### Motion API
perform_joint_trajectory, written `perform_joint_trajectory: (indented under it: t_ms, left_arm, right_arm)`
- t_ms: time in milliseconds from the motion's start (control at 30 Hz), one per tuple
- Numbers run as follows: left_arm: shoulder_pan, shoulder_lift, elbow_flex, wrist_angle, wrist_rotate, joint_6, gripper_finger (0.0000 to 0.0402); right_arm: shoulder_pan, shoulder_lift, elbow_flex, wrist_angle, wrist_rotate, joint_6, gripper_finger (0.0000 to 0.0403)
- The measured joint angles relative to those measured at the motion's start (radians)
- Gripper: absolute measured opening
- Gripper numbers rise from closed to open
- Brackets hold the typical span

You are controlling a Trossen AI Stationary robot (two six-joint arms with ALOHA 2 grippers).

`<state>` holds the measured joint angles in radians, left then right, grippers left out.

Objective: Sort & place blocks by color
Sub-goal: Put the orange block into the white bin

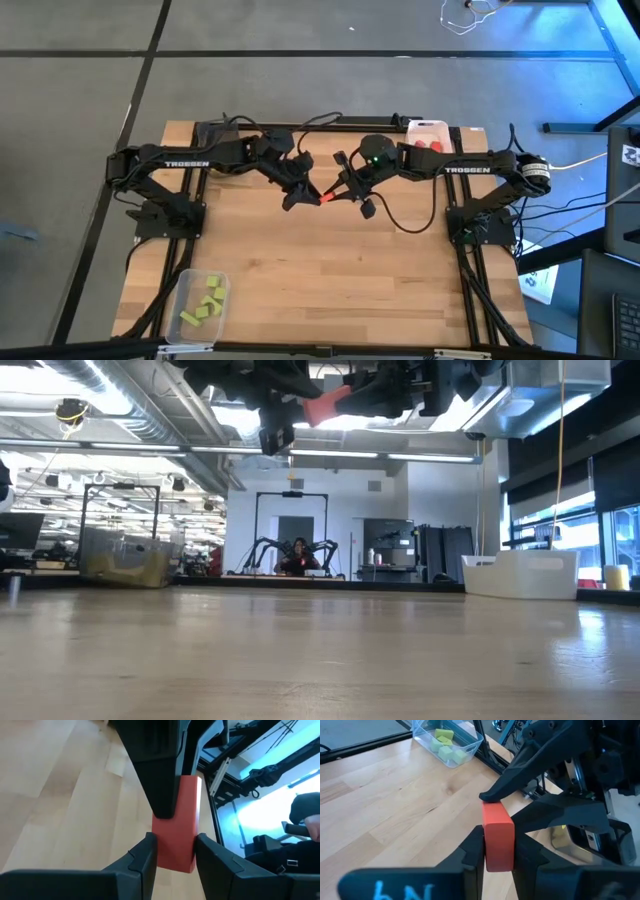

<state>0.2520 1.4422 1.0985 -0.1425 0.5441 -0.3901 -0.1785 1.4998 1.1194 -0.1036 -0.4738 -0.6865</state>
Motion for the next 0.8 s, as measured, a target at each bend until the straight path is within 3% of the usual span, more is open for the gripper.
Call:
perform_joint_trajectory:
  t_ms: [233, 800]
  left_arm:
    - [0.000, -0.001, 0.000, 0.000, -0.052, 0.000, 0.0119]
    - [-0.016, 0.000, 0.000, 0.004, -0.011, -0.027, 0.0123]
  right_arm:
    - [-0.001, 0.000, 0.000, 0.000, 0.009, 0.000, 0.0065]
    - [0.000, 0.000, 0.000, 0.001, -0.002, 0.005, 0.0063]
